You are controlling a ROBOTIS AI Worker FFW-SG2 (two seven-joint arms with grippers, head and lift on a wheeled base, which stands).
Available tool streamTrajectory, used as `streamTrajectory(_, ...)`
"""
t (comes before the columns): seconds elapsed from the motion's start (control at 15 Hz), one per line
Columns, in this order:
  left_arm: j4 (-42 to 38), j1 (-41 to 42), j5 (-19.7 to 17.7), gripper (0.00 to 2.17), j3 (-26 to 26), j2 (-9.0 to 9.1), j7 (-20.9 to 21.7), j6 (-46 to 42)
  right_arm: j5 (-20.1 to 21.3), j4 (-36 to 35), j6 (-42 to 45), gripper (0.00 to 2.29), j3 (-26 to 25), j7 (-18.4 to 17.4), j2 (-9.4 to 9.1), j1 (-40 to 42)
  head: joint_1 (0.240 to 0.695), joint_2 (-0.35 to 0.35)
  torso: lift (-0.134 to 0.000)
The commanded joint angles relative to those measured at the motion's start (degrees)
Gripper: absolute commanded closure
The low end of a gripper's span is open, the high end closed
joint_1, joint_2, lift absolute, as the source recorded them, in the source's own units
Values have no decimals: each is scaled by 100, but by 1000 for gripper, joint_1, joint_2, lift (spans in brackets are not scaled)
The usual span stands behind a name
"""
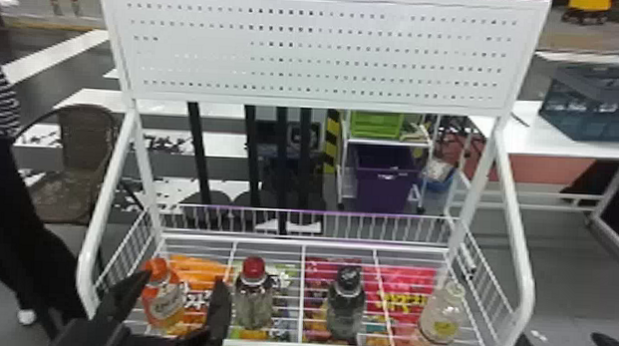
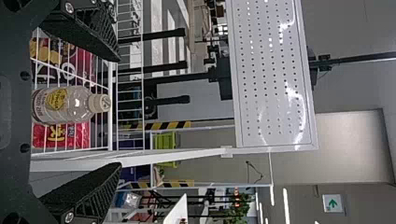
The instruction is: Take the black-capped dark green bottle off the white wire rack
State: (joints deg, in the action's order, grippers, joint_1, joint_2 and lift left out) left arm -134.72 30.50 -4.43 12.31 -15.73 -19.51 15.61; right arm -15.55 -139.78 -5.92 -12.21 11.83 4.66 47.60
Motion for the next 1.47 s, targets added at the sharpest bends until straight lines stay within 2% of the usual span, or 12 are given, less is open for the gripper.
streamTrajectory(0.0,7,0,3,137,8,0,0,0,-1,-5,16,93,0,3,0,12,499,0,0)
streamTrajectory(0.53,7,9,3,137,8,9,0,-18,-1,-49,51,93,-9,30,0,74,499,0,0)
streamTrajectory(0.67,7,9,3,137,17,0,9,-18,114,135,156,97,140,30,0,83,499,0,0)
streamTrajectory(0.93,16,9,3,137,35,0,9,-18,729,1164,877,97,1081,21,0,-234,499,0,0)
streamTrajectory(1.13,-2,27,3,137,43,0,0,-35,922,2236,1457,97,1529,-49,0,-823,499,0,0)
streamTrajectory(1.4,-20,35,21,137,61,0,0,-18,1107,3159,1404,103,1977,-190,9,-1728,499,0,0)
